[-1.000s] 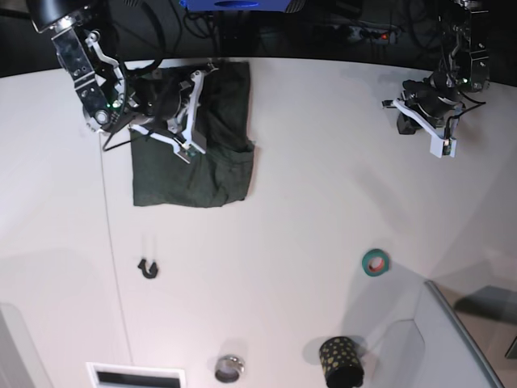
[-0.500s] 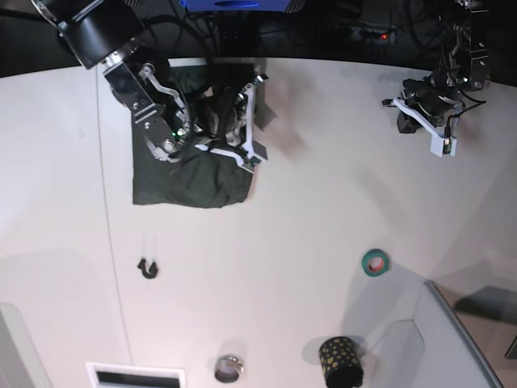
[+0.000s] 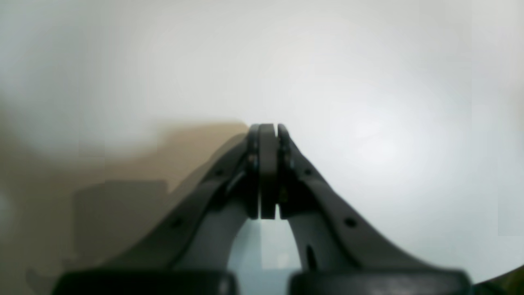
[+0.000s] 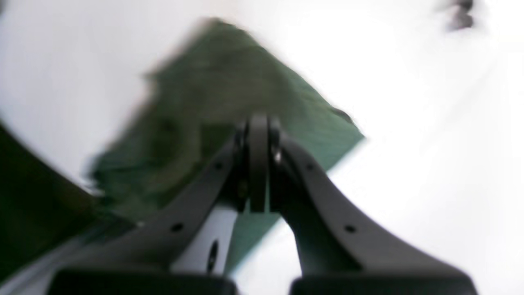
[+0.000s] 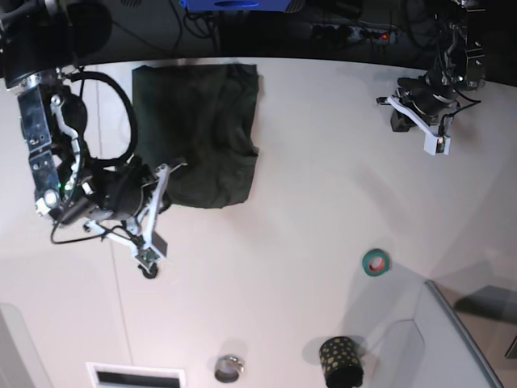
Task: Layout the t-shirt on the table in an organized manner, then fold the t-shirt properly
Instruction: 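Grasp the shirt's side edge with the left gripper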
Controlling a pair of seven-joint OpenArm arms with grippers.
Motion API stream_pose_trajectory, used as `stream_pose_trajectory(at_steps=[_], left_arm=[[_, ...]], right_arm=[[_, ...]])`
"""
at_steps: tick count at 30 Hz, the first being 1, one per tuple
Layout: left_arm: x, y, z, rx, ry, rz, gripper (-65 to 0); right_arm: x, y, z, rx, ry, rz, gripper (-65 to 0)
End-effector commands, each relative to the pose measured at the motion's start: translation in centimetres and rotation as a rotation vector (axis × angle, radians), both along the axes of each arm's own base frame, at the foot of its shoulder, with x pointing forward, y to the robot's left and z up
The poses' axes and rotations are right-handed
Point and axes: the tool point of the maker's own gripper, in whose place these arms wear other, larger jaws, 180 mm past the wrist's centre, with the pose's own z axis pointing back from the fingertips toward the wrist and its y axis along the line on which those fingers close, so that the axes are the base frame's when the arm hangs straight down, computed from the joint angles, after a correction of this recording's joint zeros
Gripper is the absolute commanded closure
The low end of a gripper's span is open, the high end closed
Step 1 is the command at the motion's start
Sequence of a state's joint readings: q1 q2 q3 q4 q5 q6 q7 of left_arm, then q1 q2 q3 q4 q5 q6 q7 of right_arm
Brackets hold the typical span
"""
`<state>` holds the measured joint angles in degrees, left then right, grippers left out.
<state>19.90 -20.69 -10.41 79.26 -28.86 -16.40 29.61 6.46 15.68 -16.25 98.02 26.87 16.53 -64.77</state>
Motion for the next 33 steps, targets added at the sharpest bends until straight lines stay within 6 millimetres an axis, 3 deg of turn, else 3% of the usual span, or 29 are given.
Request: stream_pose_trajectory(at_steps=[1, 4, 8, 11, 14, 16, 20, 25, 30, 33], left_arm=[[1.0, -1.7, 1.2, -0.029, -0.049, -0.074, 0.0], [0.8, -7.2, 2.2, -0.102, -0.076, -0.258, 0.0], [-0.3, -15.6, 3.9, -0.198, -0.109, -0.48, 0.0], [-1.2, -19.7, 5.9, -0.25, -0.15, -0.588, 0.0], [-2.0, -20.6, 6.2, -0.259, -0.133, -0.616, 0.0], [-2.1, -20.3, 5.9, -0.251, -0.118, -0.611, 0.0], [-0.9, -17.2, 4.4, -0.229, -0.089, -0.498, 0.0], [0.1, -15.0, 4.8, -0.284, -0.045, -0.388, 0.0], [1.3, -15.0, 4.9, -0.302, -0.057, -0.376, -35.5], [1.1, -17.6, 5.0, -0.372, -0.081, -0.492, -58.3]], right_arm=[[1.7, -0.3, 1.2, 0.0, -0.051, 0.01, -0.8], [2.3, -1.2, 0.8, -0.071, -0.052, 0.064, -0.5], [1.6, 0.7, -0.1, -0.111, -0.033, 0.167, -0.5], [1.3, 1.2, -1.6, -0.136, 0.005, 0.2, -0.5], [1.7, 1.5, -1.9, -0.106, -0.018, 0.191, -0.8], [2.1, 0.3, -1.6, -0.075, -0.029, 0.129, -0.8], [2.2, -2.7, -0.5, 0.02, -0.06, -0.064, -0.8], [1.2, -6.3, -0.7, 0.051, -0.055, -0.212, -0.9], [0.0, -8.8, -1.6, 0.047, -0.039, -0.289, -0.9], [-0.6, -9.0, -2.1, 0.066, -0.058, -0.305, -0.9]])
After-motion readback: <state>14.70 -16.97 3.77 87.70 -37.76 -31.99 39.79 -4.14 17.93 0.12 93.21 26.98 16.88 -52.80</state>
